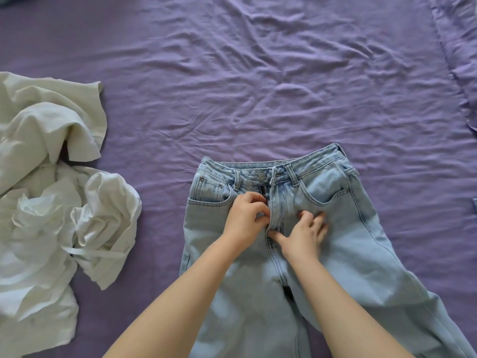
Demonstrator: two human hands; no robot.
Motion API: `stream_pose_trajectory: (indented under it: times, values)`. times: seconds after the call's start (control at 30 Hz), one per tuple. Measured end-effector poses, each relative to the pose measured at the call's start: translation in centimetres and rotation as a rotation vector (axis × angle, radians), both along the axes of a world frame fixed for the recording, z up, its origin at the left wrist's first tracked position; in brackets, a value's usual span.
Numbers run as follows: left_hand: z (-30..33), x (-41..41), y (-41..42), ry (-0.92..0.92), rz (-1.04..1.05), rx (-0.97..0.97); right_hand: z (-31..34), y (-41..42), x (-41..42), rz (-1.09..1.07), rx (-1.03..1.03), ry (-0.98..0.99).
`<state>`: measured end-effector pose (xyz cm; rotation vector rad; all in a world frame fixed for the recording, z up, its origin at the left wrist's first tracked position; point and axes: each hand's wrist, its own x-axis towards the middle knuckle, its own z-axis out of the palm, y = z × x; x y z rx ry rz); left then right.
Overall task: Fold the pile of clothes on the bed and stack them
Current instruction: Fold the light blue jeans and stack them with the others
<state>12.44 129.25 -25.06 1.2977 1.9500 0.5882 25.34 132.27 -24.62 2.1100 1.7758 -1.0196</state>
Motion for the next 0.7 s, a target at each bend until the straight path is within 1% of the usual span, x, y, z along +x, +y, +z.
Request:
stream_pose_trajectory:
  times: [0.13, 0.3, 0.37, 0.47, 0.53, 0.6, 0.7]
  values:
    - [0.3, -0.2, 0.8, -0.107, 0.093, -0.015, -0.2, -0.2, 0.1, 0.038, 0.008, -0.024]
    - [1.3, -1.2, 3.0, -0.107, 0.221, 0.036, -0.3, -0.4, 0.0, 0.05, 0.026, -0.035]
    - [1.8, -2.4, 4.8, -0.066, 0.237, 0.055, -0.2, -0.4, 0.0, 0.053, 0.028, -0.036]
    - [1.9, -3.5, 6.3, 0.061, 0.151, 0.03, -0.2, -0.3, -0.2, 0.063, 0.02, -0.052]
    - [1.4, -3.5, 6.5, 0.13, 0.149, 0.023, -0.2, -0.2, -0.3, 0.062, 0.016, -0.064]
    - [0.9, -3.6, 6.7, 0.15, 0.154, 0.0, -0.3, -0.2, -0.4, 0.057, 0.012, -0.074]
    - [0.5, -4.1, 6.8, 0.194, 0.076, -0.067, -0.4, -0.3, -0.5, 0.064, 0.006, -0.112]
